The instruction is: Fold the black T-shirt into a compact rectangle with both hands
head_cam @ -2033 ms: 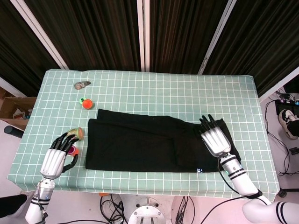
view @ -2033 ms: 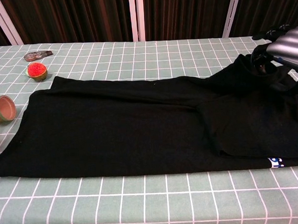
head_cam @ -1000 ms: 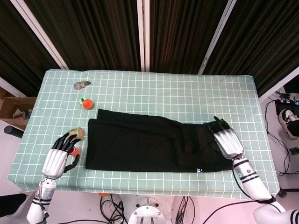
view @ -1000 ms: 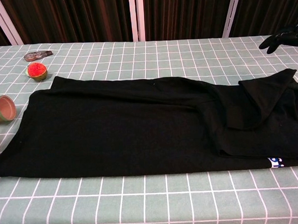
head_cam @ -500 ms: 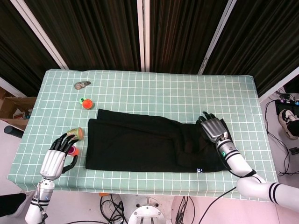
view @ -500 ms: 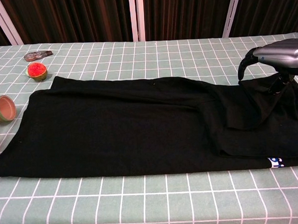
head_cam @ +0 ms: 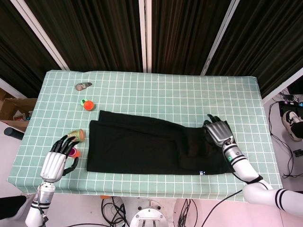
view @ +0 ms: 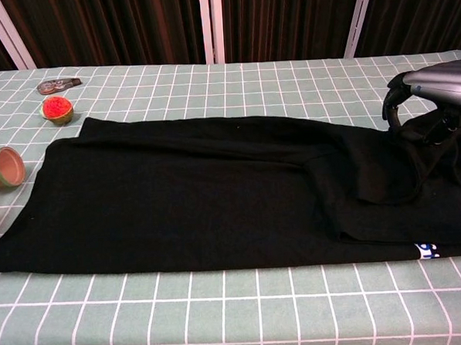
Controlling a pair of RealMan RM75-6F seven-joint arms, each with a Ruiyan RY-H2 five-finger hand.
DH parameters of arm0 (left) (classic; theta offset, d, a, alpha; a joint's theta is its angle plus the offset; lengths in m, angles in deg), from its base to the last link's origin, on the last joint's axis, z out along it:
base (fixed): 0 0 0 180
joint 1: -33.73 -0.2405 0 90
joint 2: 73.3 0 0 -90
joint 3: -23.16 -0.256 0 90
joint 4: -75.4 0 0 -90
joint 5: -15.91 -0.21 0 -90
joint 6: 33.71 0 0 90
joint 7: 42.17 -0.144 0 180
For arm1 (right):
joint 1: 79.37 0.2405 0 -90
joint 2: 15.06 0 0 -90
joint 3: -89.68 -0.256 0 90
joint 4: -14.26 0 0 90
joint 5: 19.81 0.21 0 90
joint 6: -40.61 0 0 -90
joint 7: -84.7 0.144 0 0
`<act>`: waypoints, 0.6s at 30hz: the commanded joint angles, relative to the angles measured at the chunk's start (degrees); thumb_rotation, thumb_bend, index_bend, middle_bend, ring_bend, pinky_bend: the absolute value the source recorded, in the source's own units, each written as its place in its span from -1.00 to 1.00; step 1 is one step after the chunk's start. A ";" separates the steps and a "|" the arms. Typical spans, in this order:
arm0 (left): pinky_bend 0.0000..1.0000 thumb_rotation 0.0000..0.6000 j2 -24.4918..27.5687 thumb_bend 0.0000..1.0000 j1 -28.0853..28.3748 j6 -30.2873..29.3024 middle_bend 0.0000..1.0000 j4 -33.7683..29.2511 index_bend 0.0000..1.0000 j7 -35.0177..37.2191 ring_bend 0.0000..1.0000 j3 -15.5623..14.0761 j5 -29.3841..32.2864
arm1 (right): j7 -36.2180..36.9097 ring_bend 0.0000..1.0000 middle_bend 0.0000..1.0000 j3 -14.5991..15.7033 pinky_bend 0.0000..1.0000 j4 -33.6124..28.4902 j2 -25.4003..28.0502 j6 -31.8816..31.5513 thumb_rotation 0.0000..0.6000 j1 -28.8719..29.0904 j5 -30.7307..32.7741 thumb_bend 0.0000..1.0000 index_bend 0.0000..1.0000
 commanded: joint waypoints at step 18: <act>-0.62 0.73 0.28 -0.16 0.98 0.78 -0.74 -1.91 -0.58 -1.76 -0.85 -0.03 -0.99 | 6.91 -0.88 -0.43 2.45 -0.65 3.83 0.47 -7.21 1.00 -6.39 -10.26 -0.08 0.08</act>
